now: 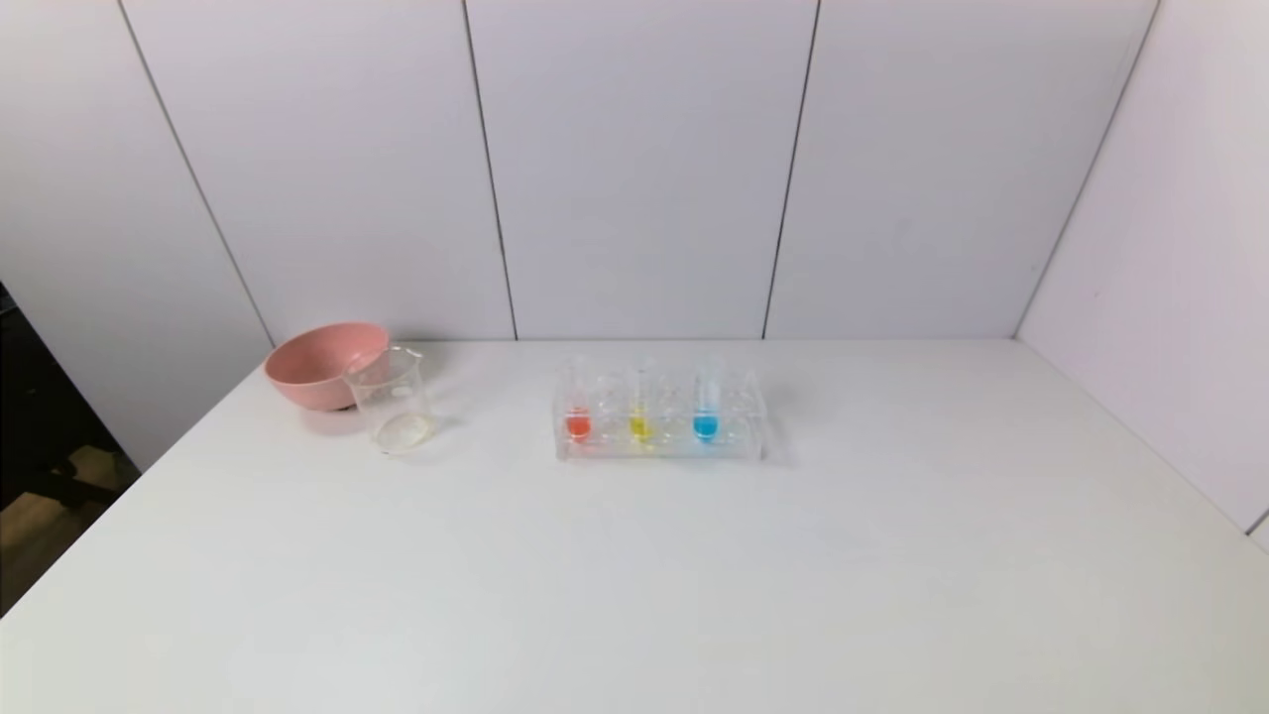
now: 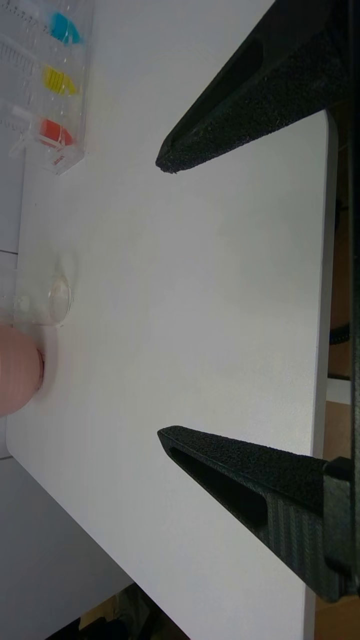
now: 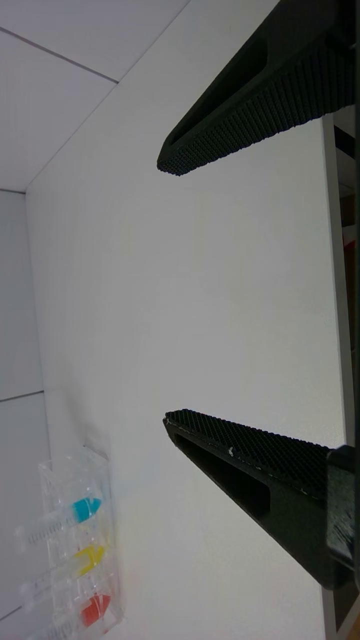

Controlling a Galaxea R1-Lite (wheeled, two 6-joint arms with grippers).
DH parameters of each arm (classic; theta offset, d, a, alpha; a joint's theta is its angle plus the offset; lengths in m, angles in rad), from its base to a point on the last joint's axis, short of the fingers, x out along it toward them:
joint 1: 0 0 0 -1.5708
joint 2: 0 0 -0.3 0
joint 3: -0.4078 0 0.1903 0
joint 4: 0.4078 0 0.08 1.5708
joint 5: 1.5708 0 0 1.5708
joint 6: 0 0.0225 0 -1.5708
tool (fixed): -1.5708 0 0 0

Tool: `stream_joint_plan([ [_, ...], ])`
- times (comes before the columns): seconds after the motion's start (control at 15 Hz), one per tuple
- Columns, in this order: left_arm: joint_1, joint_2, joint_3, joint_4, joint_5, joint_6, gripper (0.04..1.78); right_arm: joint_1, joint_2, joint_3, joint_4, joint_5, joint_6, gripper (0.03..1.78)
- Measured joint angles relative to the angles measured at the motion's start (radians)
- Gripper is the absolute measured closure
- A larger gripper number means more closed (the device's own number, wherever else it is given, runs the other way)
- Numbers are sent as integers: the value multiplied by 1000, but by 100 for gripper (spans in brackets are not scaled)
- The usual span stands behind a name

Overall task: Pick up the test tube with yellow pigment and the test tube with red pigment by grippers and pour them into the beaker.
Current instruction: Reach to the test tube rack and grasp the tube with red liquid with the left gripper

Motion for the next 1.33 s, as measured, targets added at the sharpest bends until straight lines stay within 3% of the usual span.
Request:
stream_joint_plan([
  [0.8, 0, 0, -15, -7, 2, 2, 6, 0, 0, 0, 0, 0, 0, 10],
  [1.0, 0, 33, -130, 10, -60, 3, 6, 0, 0, 0, 0, 0, 0, 10],
  [1.33, -5, 270, -345, -4, -155, 6, 6, 0, 0, 0, 0, 0, 0, 10],
])
